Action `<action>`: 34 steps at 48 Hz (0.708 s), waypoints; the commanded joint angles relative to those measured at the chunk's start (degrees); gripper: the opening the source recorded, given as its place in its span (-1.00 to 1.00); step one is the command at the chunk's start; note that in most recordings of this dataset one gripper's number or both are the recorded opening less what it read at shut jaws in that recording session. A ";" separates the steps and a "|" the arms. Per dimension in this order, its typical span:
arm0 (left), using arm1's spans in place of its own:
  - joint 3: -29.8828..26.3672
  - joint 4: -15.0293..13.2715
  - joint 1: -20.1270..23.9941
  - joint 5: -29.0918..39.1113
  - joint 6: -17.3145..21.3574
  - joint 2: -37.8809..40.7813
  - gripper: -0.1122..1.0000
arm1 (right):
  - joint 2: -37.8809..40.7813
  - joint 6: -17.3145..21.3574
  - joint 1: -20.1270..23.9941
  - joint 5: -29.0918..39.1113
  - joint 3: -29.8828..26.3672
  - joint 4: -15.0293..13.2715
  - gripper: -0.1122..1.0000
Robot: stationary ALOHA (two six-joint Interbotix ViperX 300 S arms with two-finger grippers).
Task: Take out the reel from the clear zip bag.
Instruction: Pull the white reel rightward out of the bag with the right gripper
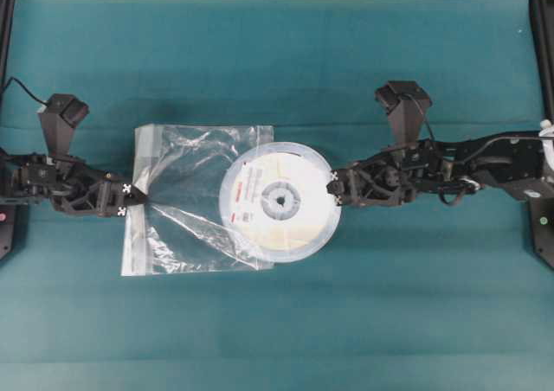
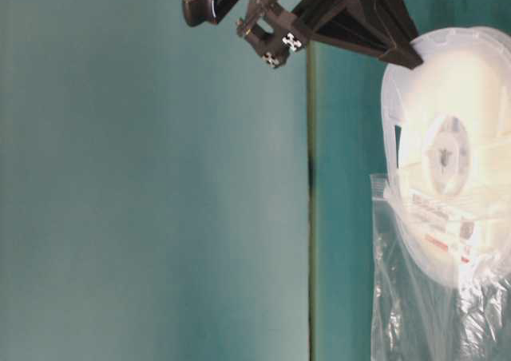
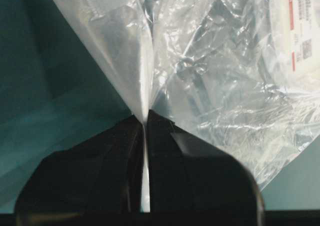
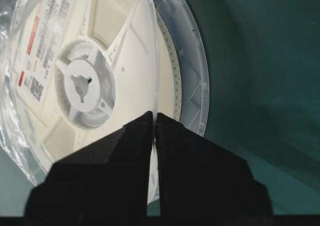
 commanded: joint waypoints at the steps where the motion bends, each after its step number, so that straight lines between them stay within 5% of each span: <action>1: -0.53 0.09 0.09 -0.18 0.09 -0.26 -0.78 | -1.67 0.35 -0.18 -0.18 0.26 0.09 -0.71; 34: -0.62 0.09 0.09 -0.18 0.18 -0.18 -0.78 | -7.56 0.44 -1.23 -0.09 6.94 0.53 -0.71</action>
